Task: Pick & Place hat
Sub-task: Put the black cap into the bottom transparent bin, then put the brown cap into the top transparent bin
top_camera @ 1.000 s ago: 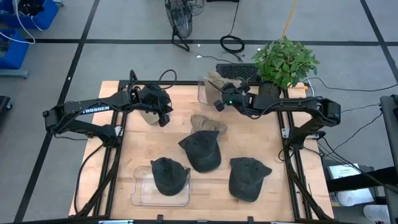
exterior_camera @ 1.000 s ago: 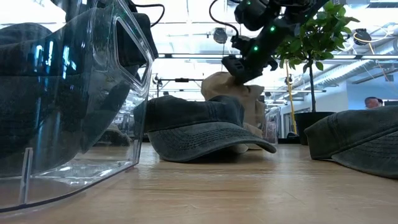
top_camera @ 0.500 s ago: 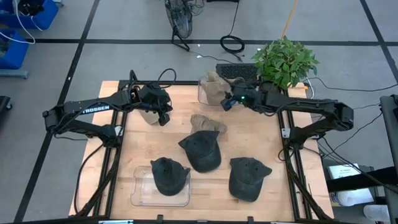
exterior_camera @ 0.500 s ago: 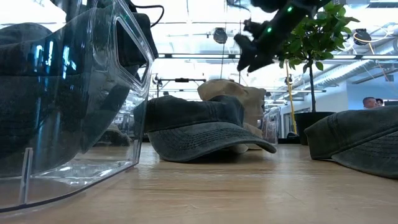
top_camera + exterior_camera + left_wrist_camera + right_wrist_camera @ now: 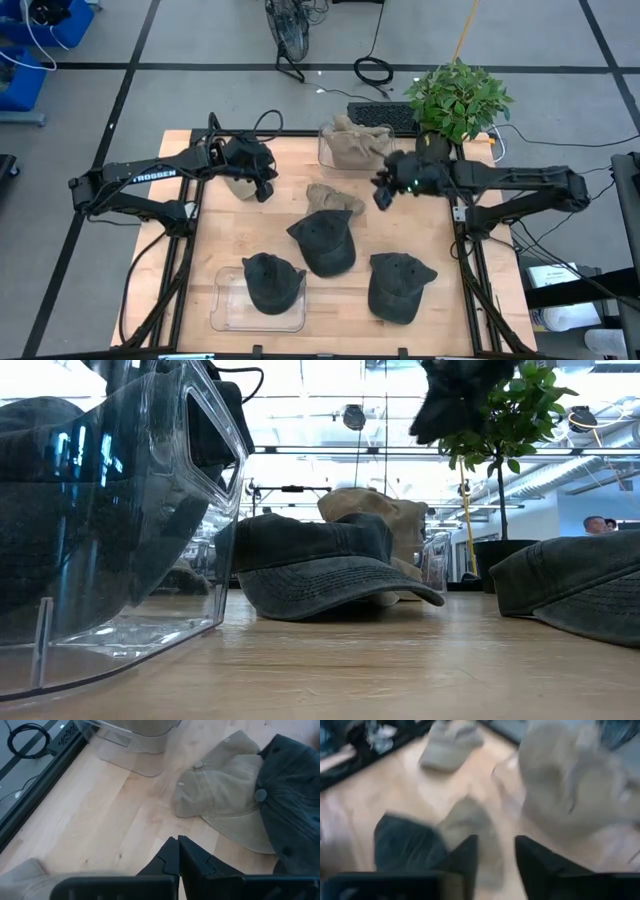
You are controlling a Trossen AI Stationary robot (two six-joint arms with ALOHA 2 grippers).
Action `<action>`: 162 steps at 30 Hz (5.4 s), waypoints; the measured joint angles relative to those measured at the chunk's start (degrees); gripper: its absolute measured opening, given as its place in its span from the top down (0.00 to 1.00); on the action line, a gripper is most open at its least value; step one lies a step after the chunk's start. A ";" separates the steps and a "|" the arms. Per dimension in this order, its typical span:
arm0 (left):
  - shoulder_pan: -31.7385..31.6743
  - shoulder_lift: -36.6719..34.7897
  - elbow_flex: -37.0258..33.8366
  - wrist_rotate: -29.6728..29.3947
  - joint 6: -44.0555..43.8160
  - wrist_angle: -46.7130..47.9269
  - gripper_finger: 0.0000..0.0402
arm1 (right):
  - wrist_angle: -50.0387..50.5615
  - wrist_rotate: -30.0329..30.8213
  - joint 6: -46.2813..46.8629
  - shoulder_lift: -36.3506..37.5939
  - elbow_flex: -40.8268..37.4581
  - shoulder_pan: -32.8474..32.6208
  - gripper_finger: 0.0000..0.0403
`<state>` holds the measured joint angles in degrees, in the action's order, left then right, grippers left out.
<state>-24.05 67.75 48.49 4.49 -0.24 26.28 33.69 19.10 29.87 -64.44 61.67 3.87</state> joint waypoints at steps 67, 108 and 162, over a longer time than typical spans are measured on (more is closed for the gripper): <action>29.60 24.24 3.69 -5.77 -19.65 -12.18 0.54 | 7.70 -4.27 13.99 1.74 -11.87 -12.32 1.00; 60.81 20.70 56.35 -25.01 -27.28 46.22 0.99 | 6.30 -4.22 8.18 1.76 -11.87 -12.63 1.00; 64.74 18.66 36.20 -17.21 -76.91 52.09 0.20 | 0.83 -4.40 4.76 1.75 -11.87 -12.60 1.00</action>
<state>40.69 86.40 84.68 -12.72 -77.14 78.37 34.52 14.70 34.63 -62.69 49.80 -8.73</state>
